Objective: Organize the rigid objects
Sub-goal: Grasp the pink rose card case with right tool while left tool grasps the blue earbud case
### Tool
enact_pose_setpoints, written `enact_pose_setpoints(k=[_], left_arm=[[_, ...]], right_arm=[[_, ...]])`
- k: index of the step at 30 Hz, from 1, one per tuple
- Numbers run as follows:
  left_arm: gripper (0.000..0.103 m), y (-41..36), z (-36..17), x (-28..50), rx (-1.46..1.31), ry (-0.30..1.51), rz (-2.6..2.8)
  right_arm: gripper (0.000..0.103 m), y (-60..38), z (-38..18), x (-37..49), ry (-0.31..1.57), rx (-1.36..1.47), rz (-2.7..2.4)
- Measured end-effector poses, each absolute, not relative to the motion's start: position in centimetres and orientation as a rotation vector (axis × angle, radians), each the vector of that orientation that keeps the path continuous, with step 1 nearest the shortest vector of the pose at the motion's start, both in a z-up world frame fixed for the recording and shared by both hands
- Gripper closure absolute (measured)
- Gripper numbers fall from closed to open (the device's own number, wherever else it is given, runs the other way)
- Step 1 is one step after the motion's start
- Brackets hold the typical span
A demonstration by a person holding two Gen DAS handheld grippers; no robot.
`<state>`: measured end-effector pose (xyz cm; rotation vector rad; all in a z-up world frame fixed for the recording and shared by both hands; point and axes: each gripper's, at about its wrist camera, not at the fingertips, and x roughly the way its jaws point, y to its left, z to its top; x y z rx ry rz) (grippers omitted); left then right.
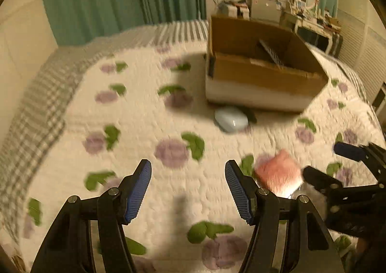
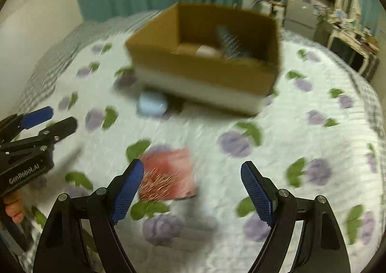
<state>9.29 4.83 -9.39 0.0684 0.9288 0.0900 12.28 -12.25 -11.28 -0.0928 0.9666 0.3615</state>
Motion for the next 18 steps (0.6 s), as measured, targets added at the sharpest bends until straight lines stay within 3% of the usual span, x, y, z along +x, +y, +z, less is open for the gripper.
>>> enact_pose_setpoints(k=[18], left_arm=[[0.037,5.2,-12.2,10.2,0.080,0.981,0.102]], right_arm=[[0.022,-7.4,-18.0,13.8,1.088,-0.243,0.416]])
